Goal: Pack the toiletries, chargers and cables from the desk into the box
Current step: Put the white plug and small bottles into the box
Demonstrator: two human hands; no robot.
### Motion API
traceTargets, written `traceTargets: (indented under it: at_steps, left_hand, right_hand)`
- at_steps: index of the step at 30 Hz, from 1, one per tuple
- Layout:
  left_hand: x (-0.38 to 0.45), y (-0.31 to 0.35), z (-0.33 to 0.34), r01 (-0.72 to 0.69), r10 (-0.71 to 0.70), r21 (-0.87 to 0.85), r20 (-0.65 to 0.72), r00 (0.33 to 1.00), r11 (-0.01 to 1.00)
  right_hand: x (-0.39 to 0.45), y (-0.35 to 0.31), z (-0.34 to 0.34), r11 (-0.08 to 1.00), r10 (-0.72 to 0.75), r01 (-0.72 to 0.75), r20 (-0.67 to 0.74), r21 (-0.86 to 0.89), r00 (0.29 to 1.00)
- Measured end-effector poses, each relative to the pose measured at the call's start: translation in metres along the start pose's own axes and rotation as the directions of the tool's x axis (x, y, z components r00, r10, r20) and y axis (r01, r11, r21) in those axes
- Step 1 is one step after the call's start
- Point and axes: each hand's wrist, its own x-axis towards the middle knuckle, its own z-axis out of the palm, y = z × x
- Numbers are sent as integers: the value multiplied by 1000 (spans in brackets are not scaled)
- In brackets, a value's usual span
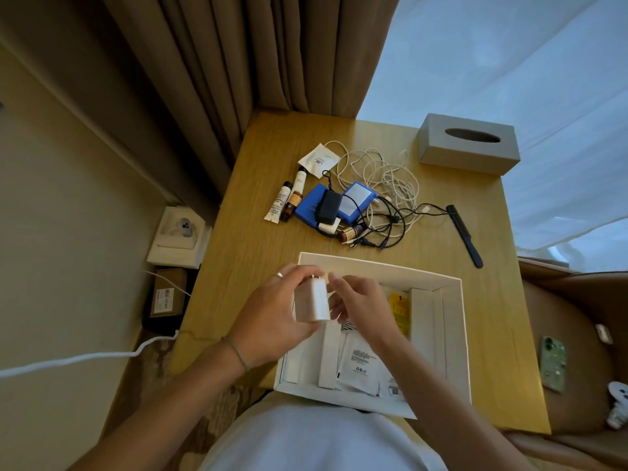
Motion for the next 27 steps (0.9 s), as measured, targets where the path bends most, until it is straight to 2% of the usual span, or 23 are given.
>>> traceTargets:
  at_steps: [1, 3, 7, 9, 11, 13, 16, 19, 24, 27]
  left_hand:
    - [0, 1, 3, -20, 20, 17, 10, 1000, 1000]
    - [0, 3, 10, -35, 33, 37, 36, 999, 999]
    - [-2, 0, 22, -27, 19, 56, 135, 991, 998]
    - [-4, -5, 22, -66, 44, 110, 191, 981, 992]
    - [-4, -13, 17, -105, 77, 212, 134, 988, 972]
    - [-1, -22, 10, -46, 54, 279, -20, 998, 959]
    - [4, -34, 7, 113, -88, 184, -141, 986, 976]
    - [5, -41, 12, 216, -212, 21, -112, 971, 976]
    - [3, -43, 18, 237, -242, -65, -87, 966, 969]
    - [3, -44, 17, 234, -241, -89, -70, 968, 968]
  right_hand:
    - [-9, -5, -5, 999, -35, 33, 74, 28, 997]
    - [-23, -9, -12, 998, -59, 63, 144, -24, 988]
    - [-25, -2, -15, 983, 24, -1, 125, -183, 992]
    - [-23, 5, -13, 960, 75, -44, 100, -276, 992]
    - [-19, 13, -10, 931, 140, -106, 73, -348, 987]
    - [-16, 23, -5, 900, 199, -153, 72, -408, 977]
    - [-13, 37, 8, 864, 250, -178, 94, -471, 964]
    - [-10, 45, 20, 791, 271, -176, 78, -586, 959]
    - [0, 47, 38, 707, 250, -167, 23, -688, 968]
    - [5, 46, 45, 682, 186, -139, -14, -718, 982]
